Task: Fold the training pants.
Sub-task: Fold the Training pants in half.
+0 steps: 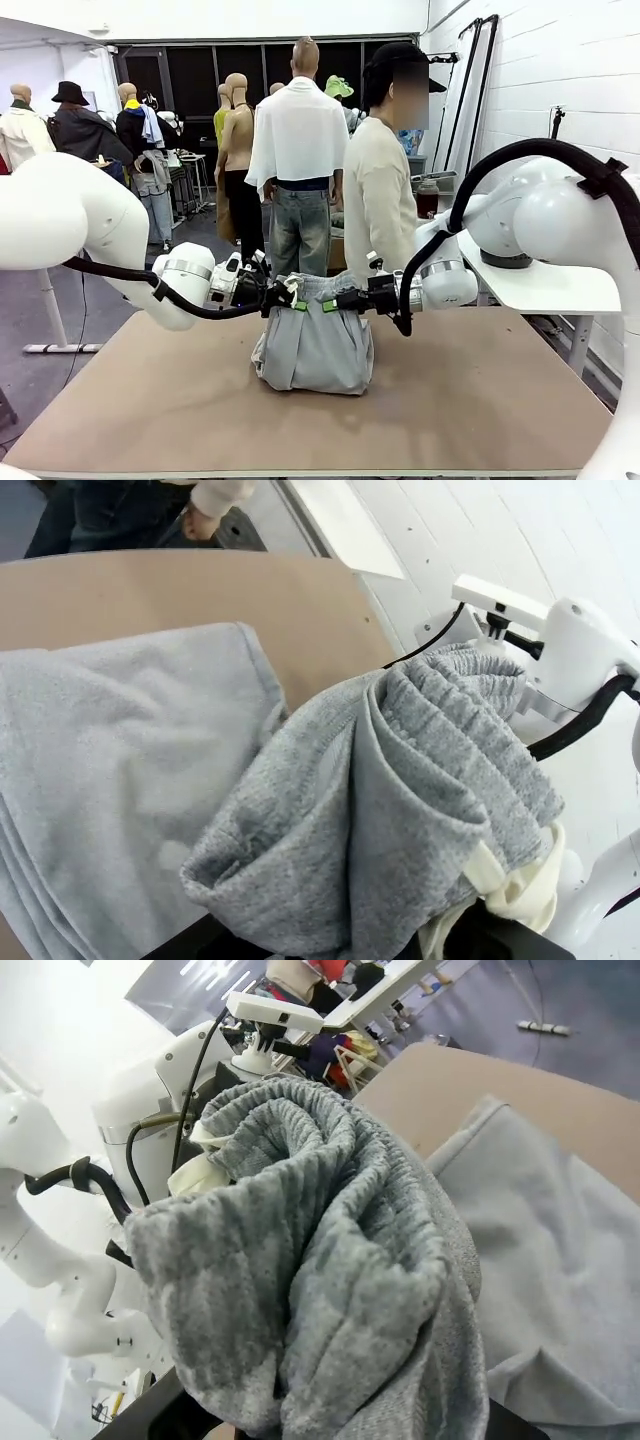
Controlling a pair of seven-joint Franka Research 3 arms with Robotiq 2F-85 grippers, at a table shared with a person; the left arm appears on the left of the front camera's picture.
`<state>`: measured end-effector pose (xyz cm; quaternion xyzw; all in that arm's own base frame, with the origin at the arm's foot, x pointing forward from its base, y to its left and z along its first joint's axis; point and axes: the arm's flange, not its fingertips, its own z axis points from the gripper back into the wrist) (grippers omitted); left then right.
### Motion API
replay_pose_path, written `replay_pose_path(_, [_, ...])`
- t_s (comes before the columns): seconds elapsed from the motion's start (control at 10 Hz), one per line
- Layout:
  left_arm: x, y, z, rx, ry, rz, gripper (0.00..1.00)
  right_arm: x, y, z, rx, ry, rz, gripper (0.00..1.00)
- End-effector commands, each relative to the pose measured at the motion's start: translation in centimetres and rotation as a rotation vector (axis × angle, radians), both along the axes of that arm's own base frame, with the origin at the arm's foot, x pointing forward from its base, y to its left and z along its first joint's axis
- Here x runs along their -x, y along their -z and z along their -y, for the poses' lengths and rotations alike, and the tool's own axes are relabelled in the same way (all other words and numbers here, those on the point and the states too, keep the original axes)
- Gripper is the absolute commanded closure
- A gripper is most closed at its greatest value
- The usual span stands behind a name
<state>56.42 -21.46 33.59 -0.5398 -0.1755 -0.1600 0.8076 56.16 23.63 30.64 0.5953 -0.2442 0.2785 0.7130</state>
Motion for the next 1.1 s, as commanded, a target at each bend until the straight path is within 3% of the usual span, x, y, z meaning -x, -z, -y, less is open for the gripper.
replay_pose_path(0.0, [-2.7,0.5,-0.2,-0.035,-0.027,-0.095,1.00,-1.4,0.7,-0.2,0.004,0.055,-0.054,1.00])
replay_pose_path(0.4, [-4.0,2.1,0.3,-0.072,-0.028,-0.213,1.00,-2.9,3.0,0.1,0.036,0.095,-0.136,1.00])
replay_pose_path(1.0, [-5.6,3.9,-1.1,-0.083,-0.119,-0.252,1.00,-4.9,4.5,1.0,0.083,0.165,-0.198,1.00])
